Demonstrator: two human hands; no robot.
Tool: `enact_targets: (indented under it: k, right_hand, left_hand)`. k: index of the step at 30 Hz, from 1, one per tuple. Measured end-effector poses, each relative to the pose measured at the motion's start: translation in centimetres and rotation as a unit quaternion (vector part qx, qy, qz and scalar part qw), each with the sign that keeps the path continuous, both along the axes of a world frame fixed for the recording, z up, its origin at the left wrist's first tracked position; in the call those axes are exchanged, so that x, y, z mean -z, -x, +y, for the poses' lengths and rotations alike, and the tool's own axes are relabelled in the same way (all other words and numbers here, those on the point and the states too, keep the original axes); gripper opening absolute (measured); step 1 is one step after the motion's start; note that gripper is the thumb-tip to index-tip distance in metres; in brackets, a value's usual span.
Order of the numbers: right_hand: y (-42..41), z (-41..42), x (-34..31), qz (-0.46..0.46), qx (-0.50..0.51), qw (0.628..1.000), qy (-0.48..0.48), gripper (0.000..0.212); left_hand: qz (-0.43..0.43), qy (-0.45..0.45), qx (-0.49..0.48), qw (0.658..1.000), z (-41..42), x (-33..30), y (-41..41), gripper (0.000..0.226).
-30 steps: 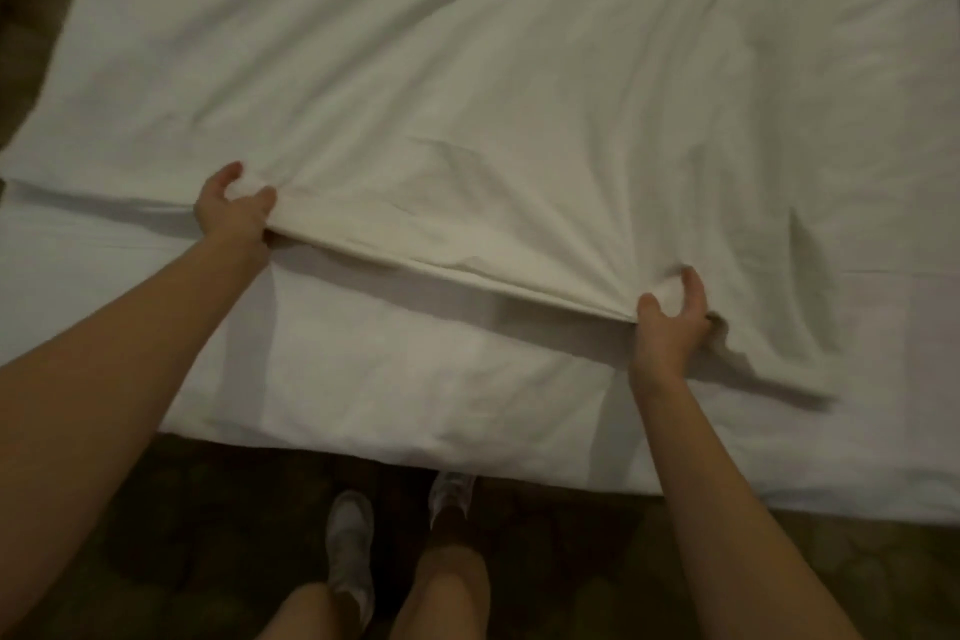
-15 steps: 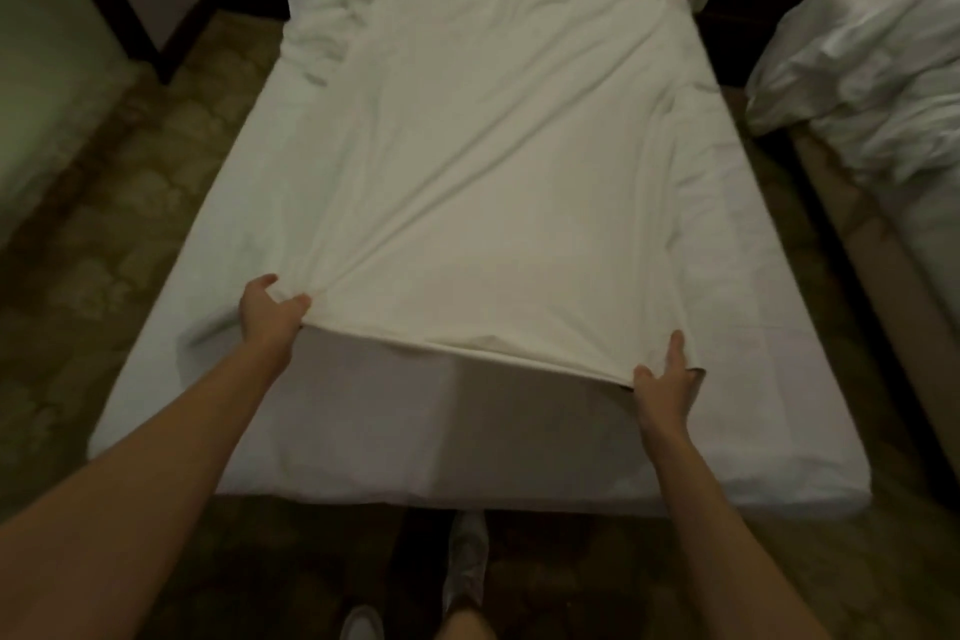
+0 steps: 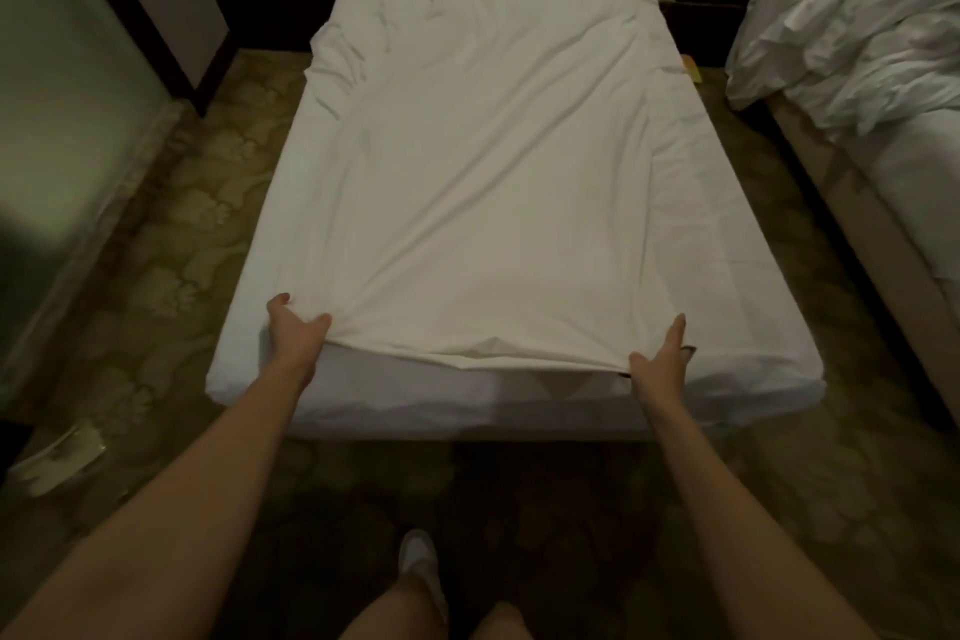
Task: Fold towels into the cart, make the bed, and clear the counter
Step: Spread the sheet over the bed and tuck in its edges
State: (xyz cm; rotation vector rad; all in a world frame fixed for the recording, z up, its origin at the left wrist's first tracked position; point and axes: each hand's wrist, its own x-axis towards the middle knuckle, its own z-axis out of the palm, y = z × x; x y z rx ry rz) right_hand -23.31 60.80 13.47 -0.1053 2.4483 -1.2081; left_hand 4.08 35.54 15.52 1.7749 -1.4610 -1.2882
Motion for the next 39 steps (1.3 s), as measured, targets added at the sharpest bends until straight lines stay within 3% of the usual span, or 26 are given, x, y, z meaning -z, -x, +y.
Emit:
enact_targets:
  k: [7, 18, 30, 35, 39]
  right_hand:
    - [-1.7, 5.3, -2.1, -0.018, -0.010, 1.000, 0.003, 0.080]
    - [-1.0, 7.4, -6.2, 0.003, -0.036, 0.999, 0.006, 0.080]
    - [9.3, -7.0, -13.0, 0.094, -0.075, 0.992, 0.024, 0.080]
    - [15.9, -15.4, -15.6, 0.112, -0.029, 0.992, 0.044, 0.079]
    - [20.6, -22.1, -17.6, 0.119, -0.007, 0.992, 0.029, 0.080]
  left_hand:
    - [0.002, -0.024, -0.021, 0.999, 4.6, -0.8, -2.3, 0.062]
    - [-0.049, 0.053, -0.040, 0.997, 6.3, -5.0, -1.3, 0.064]
    - [0.027, 0.103, -0.031, 0.994, -7.7, -9.9, 11.3, 0.070]
    - [0.093, 0.059, -0.053, 0.993, -19.6, -9.7, 17.0, 0.072]
    - [0.154, 0.020, -0.015, 0.988, -27.5, -11.0, 21.1, 0.072]
